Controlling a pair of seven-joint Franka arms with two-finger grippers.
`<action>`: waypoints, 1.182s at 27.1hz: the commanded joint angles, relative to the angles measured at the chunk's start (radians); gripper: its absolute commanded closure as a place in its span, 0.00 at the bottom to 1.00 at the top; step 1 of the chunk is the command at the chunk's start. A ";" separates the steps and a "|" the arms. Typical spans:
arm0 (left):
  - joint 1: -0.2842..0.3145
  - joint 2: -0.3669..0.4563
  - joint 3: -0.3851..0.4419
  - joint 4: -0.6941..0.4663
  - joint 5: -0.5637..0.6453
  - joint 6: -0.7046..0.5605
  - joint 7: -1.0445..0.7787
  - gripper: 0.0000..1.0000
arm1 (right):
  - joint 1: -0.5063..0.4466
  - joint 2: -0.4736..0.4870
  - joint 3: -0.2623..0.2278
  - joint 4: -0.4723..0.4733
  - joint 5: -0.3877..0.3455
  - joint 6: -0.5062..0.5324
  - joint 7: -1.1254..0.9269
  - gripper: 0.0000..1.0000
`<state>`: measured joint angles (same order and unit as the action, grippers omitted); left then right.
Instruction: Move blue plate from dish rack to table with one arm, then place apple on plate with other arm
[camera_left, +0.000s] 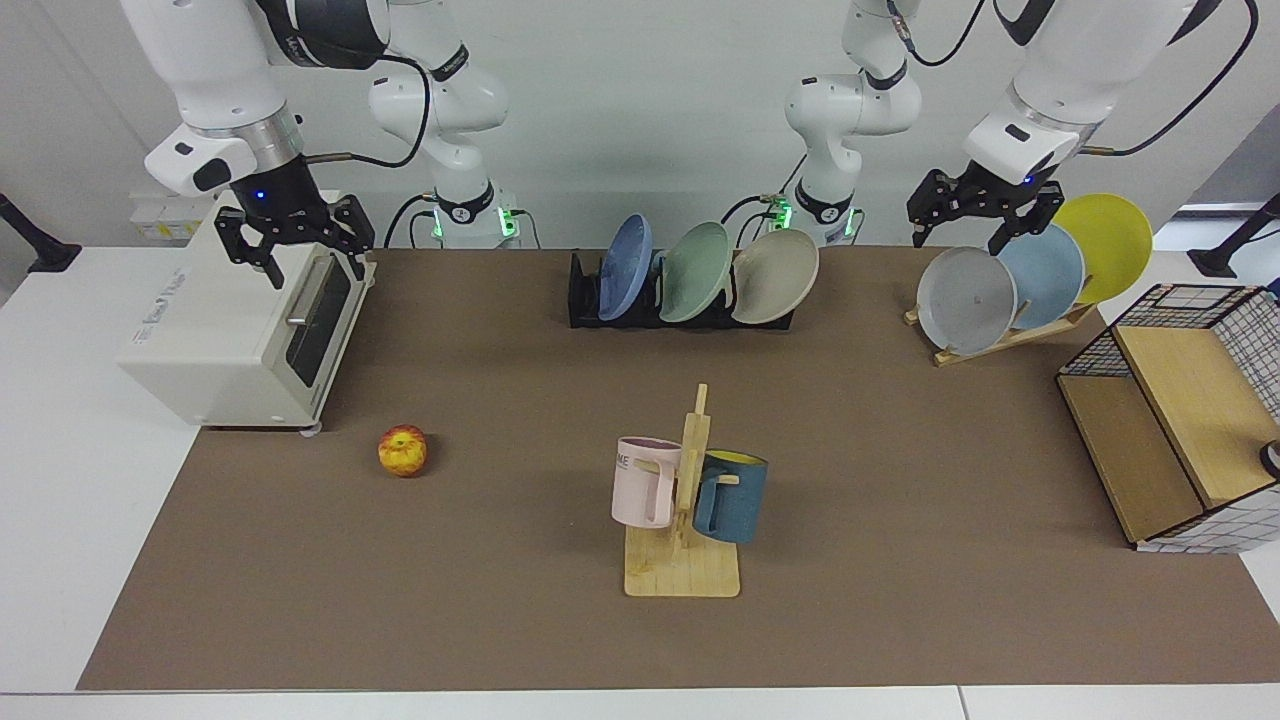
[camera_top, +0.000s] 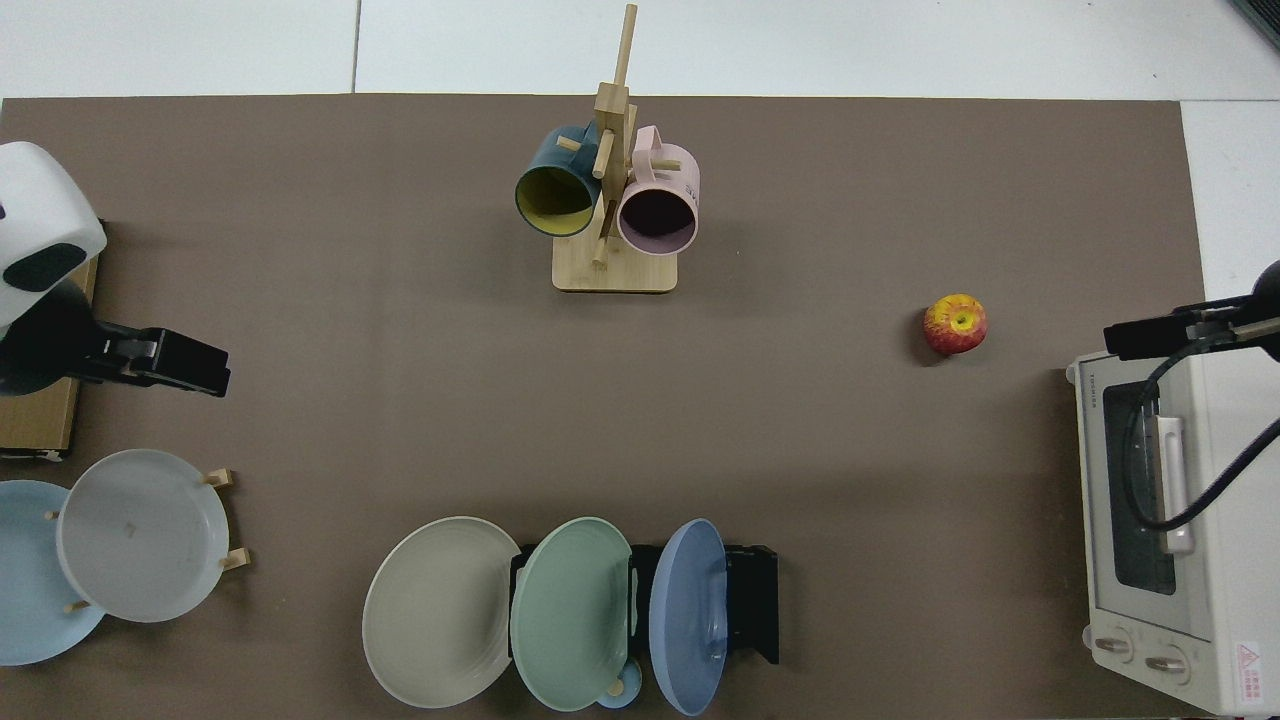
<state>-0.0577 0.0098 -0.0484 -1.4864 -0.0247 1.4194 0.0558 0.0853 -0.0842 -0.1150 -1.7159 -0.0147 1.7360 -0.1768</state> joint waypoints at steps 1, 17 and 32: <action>0.001 -0.007 -0.001 0.008 -0.008 -0.017 -0.002 0.00 | -0.006 -0.008 0.003 -0.005 -0.008 -0.001 -0.013 0.01; 0.006 -0.011 0.004 0.014 -0.008 -0.016 -0.001 0.00 | -0.006 -0.008 0.005 -0.005 -0.008 -0.001 -0.013 0.01; 0.004 -0.020 0.002 0.001 -0.014 -0.017 -0.004 0.00 | -0.006 -0.008 0.005 -0.005 -0.008 -0.001 -0.013 0.01</action>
<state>-0.0576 0.0025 -0.0457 -1.4792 -0.0247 1.4166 0.0555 0.0853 -0.0842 -0.1150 -1.7159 -0.0147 1.7360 -0.1768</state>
